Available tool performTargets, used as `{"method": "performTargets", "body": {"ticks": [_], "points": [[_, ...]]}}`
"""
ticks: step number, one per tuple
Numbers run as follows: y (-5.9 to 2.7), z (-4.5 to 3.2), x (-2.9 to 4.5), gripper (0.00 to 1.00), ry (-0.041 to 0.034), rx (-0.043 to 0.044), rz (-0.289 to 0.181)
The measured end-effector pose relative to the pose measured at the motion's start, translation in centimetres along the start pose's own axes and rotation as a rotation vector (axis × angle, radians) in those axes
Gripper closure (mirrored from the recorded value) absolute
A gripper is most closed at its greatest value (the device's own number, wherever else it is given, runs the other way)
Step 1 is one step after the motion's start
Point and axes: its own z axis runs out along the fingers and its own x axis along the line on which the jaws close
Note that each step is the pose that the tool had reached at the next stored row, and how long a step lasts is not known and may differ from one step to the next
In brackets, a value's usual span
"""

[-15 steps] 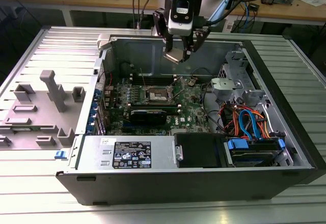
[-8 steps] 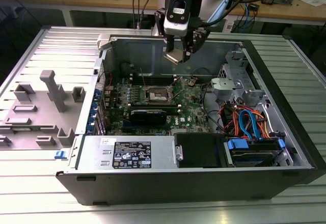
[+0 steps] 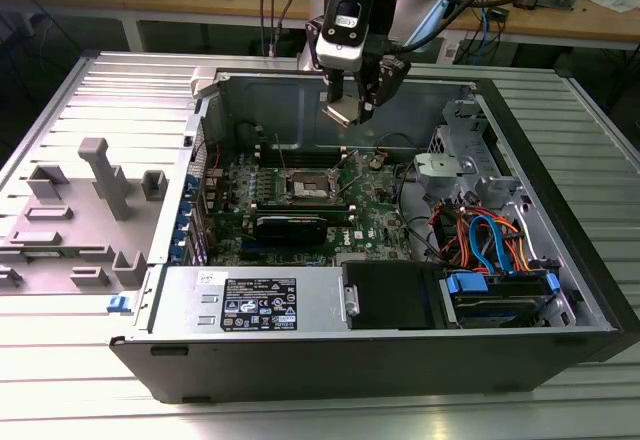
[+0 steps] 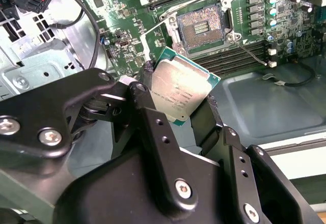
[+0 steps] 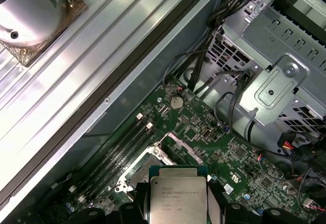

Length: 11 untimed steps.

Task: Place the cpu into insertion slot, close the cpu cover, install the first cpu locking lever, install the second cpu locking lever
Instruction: 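Place the cpu into insertion slot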

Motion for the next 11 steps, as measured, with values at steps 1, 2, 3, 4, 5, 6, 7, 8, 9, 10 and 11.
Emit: {"method": "performTargets", "body": {"ticks": [1,2,3,4,5,6,7,8,9,10,11], "points": [[0.0,0.0,0.0,0.46,0.0,0.0,0.0],[0.0,0.0,0.0,0.46,0.0,0.0,0.0],[0.0,0.0,0.0,0.46,0.0,0.0,0.0],[0.0,0.0,0.0,0.46,0.0,0.0,0.0],[0.0,0.0,0.0,0.46,0.0,0.0,0.0],[0.0,0.0,0.0,0.46,0.0,0.0,0.0],[0.0,0.0,0.0,0.46,0.0,0.0,0.0],[0.0,0.0,0.0,0.46,0.0,0.0001,0.0],[-0.01,0.01,-0.01,0.46,0.0,-0.0001,0.001],[-0.02,0.02,-0.01,0.46,-0.0001,-0.0001,0.001],[-0.04,0.03,-0.03,0.46,-0.0003,-0.0001,0.004]]}}
